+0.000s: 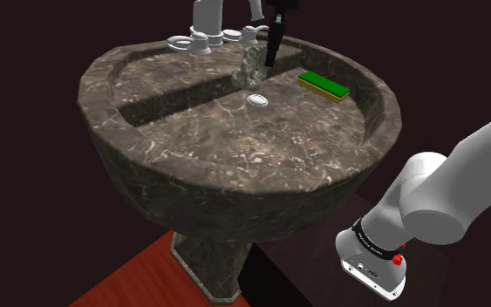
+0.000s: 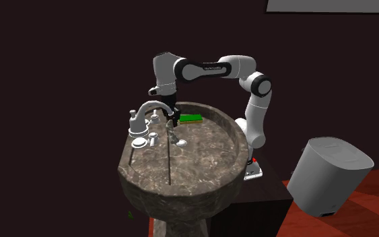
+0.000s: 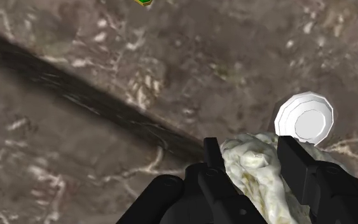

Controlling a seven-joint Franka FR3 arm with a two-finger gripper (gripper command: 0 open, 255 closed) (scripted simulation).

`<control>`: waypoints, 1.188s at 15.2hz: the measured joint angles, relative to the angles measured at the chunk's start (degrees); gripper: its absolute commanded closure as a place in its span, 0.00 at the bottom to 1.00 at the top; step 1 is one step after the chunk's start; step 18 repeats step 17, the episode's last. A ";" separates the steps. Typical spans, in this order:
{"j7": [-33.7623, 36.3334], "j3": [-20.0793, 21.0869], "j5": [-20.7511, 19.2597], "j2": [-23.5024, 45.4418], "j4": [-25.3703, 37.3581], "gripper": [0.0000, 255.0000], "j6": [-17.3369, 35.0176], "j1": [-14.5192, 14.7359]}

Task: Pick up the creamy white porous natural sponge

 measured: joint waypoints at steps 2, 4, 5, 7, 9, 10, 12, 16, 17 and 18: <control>0.06 0.01 0.01 0.07 0.43 1.00 -0.37 0.02; 0.23 0.05 0.06 0.34 1.93 1.00 -1.61 0.06; 0.20 -0.01 0.08 0.64 2.92 1.00 -2.31 0.03; 0.25 -0.08 0.14 1.33 5.22 1.00 -3.92 0.00; 0.43 -0.09 0.20 1.81 7.59 1.00 -5.80 0.02; 0.41 -0.14 0.23 2.09 8.57 1.00 -6.51 0.00; 0.56 -0.19 0.36 3.25 11.76 1.00 -8.54 0.00; 0.66 -0.31 0.53 4.50 16.18 1.00 -11.73 -0.06; 0.69 -0.35 0.56 4.92 17.18 1.00 -12.33 -0.08; 0.69 -0.35 0.56 4.92 17.18 1.00 -12.33 -0.08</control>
